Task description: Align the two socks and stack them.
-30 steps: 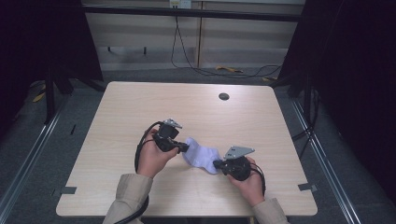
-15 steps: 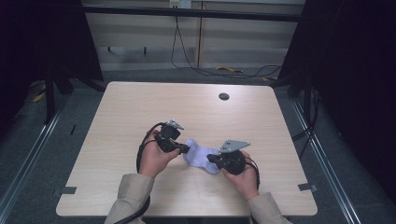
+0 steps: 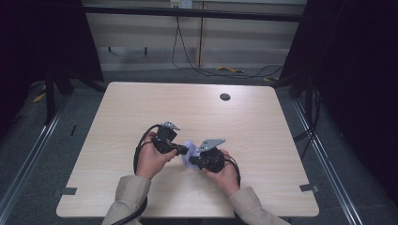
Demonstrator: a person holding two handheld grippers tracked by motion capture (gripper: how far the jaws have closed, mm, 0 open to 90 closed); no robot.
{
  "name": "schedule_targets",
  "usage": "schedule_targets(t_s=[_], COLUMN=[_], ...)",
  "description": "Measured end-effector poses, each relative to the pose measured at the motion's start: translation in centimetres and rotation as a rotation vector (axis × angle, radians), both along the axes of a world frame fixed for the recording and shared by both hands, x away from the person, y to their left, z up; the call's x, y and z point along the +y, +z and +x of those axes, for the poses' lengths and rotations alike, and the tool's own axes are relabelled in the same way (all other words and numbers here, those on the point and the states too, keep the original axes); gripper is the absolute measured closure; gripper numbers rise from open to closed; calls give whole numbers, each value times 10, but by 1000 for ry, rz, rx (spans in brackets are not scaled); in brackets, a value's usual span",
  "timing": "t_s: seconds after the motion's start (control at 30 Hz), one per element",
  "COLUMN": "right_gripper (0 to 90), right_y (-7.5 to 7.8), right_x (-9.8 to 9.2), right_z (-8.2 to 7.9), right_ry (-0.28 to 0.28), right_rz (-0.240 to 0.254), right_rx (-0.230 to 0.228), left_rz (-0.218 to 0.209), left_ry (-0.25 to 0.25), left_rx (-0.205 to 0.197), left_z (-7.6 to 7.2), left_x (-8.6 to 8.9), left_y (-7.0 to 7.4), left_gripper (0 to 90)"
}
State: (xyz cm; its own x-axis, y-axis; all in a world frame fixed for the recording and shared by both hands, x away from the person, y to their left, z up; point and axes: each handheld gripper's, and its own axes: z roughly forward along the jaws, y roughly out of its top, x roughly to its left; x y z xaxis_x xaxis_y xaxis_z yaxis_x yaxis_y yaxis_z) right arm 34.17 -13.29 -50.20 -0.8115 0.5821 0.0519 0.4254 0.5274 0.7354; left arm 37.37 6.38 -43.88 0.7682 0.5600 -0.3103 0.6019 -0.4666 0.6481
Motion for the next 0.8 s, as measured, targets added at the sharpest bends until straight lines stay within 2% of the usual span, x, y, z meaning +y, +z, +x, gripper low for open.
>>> schedule_targets(t_s=[0.13, 0.2, 0.23, 0.3, 0.4, 0.53, 0.57, 0.63, 0.8], right_gripper=[888, 878, 875, 875, 875, 875, 875, 874, 872], right_y=[-1, -1, 1, 7, 19, 24, 22, 18, 8], right_x=[3, 5, 4, -3, -23, -43, -54, -60, -63], right_z=[1, 0, -1, -3, -6, -11, -14, -17, -21], right_ry=[1, 7, 1, 2, -31, -65, -82, -91, -93], right_rz=[18, 18, 6, 2, 7, -22, -34, -42, -46], right_rx=[16, 10, 0, -21, -48, -61, -53, -46, -37], left_rz=[6, 25, 21, 29, 34, 44, 47, 53, 69], left_ry=[-4, -7, -3, -4, -8, -13, -16, -23, -35], left_rx=[1, -8, -8, -8, -7, -11, -12, -13, -11], left_z=[-1, -1, -1, -1, -1, -1, -1, -2, -2], left_x=[-1, -1, -1, 1, 0, -3, -4, -8, -15], left_y=[2, 3, 3, 3, 3, 3, 3, 3, 4], left_gripper=[861, 861, 861, 861, 861, 861, 861, 861, 861])
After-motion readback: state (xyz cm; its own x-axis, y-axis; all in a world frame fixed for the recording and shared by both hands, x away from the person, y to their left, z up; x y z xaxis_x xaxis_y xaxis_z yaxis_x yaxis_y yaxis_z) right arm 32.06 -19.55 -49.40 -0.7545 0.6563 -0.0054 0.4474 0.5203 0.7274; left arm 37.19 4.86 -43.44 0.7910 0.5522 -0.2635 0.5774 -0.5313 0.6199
